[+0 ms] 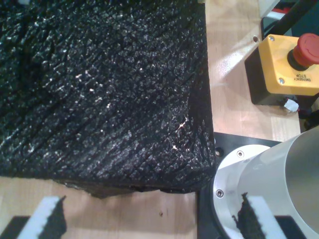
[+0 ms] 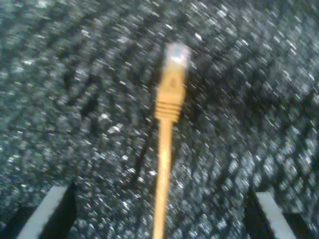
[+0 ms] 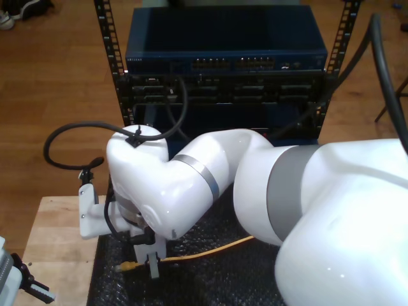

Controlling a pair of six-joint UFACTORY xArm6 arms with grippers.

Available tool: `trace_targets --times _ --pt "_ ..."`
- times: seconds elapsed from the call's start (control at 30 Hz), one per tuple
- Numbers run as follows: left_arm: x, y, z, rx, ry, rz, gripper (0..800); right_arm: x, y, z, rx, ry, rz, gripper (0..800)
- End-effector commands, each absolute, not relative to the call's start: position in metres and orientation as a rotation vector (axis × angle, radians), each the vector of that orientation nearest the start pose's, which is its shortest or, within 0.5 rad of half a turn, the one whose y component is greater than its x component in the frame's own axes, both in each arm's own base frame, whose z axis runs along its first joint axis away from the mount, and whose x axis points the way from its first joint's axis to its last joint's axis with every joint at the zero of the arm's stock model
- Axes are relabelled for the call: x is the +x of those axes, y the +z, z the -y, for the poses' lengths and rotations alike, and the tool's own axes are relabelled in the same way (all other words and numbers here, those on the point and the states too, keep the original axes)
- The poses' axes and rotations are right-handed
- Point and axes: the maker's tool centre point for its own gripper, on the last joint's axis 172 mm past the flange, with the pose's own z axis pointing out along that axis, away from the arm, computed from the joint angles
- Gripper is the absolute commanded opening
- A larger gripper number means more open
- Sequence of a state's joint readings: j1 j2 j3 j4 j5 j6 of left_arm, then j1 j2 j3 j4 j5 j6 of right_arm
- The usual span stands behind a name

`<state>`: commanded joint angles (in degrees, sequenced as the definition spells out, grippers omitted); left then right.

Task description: Grab the cable and plug it in

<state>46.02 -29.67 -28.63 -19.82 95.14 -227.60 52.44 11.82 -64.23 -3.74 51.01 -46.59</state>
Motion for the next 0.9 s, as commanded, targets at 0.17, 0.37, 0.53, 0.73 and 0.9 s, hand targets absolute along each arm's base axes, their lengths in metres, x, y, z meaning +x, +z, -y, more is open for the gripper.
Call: trace_targets --times 0.17,0.37,0.53,0.73,0.9 --pt "0.169 0.179 -0.04 1.868 0.43 1.612 800 0.319 0.115 -0.408 1.958 0.039 -2.371 774" --pt "0.168 0.179 -0.04 1.866 0.429 1.61 800 0.312 0.111 -0.423 1.927 0.038 -2.397 760" --pt "0.168 0.179 -0.04 1.865 0.429 1.609 800 0.314 0.109 -0.428 1.929 0.041 -2.395 683" --pt "0.168 0.178 -0.04 1.864 0.429 1.608 800 0.314 0.104 -0.428 1.953 0.03 -2.376 554" --pt "0.168 0.178 -0.04 1.864 0.429 1.608 800 0.314 0.104 -0.428 1.971 0.031 -2.36 490"
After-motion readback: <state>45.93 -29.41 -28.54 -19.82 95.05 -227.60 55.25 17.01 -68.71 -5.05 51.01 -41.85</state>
